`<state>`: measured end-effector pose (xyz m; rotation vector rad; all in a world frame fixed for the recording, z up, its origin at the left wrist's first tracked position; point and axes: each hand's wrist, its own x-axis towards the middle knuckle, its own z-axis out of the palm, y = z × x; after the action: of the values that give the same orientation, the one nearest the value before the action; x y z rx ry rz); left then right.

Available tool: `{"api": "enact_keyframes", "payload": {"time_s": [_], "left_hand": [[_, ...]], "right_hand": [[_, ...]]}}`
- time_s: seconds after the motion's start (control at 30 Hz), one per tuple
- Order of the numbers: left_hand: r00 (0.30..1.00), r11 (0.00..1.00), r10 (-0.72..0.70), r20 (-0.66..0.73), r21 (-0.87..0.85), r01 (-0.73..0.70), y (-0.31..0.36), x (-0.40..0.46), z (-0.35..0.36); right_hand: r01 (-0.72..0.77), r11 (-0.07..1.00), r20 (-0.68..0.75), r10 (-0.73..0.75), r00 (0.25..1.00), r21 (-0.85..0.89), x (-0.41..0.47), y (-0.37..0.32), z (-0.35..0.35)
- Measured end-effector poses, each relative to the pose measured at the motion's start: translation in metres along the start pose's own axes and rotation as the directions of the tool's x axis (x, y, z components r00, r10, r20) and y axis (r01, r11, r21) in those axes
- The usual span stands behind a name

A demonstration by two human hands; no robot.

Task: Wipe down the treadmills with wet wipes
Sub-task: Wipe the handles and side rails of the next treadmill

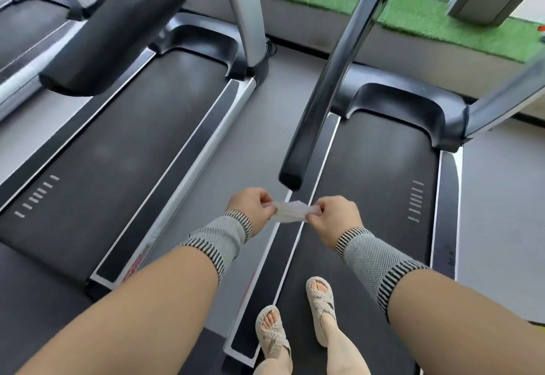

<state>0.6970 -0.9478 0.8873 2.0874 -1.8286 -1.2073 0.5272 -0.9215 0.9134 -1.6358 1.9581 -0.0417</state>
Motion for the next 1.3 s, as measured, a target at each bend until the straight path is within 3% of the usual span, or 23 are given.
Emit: {"api": "enact_keyframes", "payload": {"time_s": [0.23, 0.37, 0.5, 0.77, 0.9, 1.0, 1.13, 1.2, 1.3], "left_hand": [[0.996, 0.986, 0.000, -0.090, -0.164, -0.015, 0.019, -0.032, -0.011], [0.997, 0.947, 0.077, -0.020, -0.312, -0.079, 0.049, -0.041, -0.030], [0.994, 0.954, 0.105, 0.024, -0.285, -0.094, 0.060, -0.042, -0.035], [0.999, 0.953, -0.034, -0.038, -0.304, 0.021, 0.033, -0.030, -0.029], [0.999, 0.948, -0.044, -0.012, -0.317, 0.038, 0.026, -0.033, -0.019], [0.999, 0.945, -0.031, -0.030, -0.325, 0.020, 0.027, -0.037, -0.016], [0.997, 0.947, -0.025, -0.068, -0.322, 0.002, 0.027, -0.043, -0.017], [0.996, 0.943, -0.040, -0.083, -0.332, 0.010, 0.022, -0.042, -0.016], [0.997, 0.930, -0.060, -0.056, -0.366, 0.035, 0.016, -0.043, -0.006]], "right_hand": [[-0.039, 0.972, -0.100, 0.063, 0.993, 0.231, -0.020, -0.003, -0.023], [0.076, 0.923, -0.084, -0.048, 0.995, 0.376, -0.027, -0.024, -0.039], [0.110, 0.948, -0.139, -0.071, 0.988, 0.299, -0.016, -0.032, -0.042], [0.212, 0.976, -0.160, -0.203, 0.966, 0.046, 0.017, -0.040, -0.023], [0.146, 0.986, -0.003, -0.147, 0.989, -0.083, 0.004, -0.020, -0.005], [0.113, 0.994, -0.035, -0.113, 0.993, -0.012, -0.008, -0.009, -0.004], [0.271, 0.954, -0.257, -0.232, 0.938, 0.126, -0.010, -0.034, -0.013], [0.197, 0.979, -0.173, -0.186, 0.967, 0.050, -0.002, -0.037, -0.013], [-0.014, 1.000, -0.027, 0.014, 1.000, 0.016, -0.005, -0.012, -0.009]]}}
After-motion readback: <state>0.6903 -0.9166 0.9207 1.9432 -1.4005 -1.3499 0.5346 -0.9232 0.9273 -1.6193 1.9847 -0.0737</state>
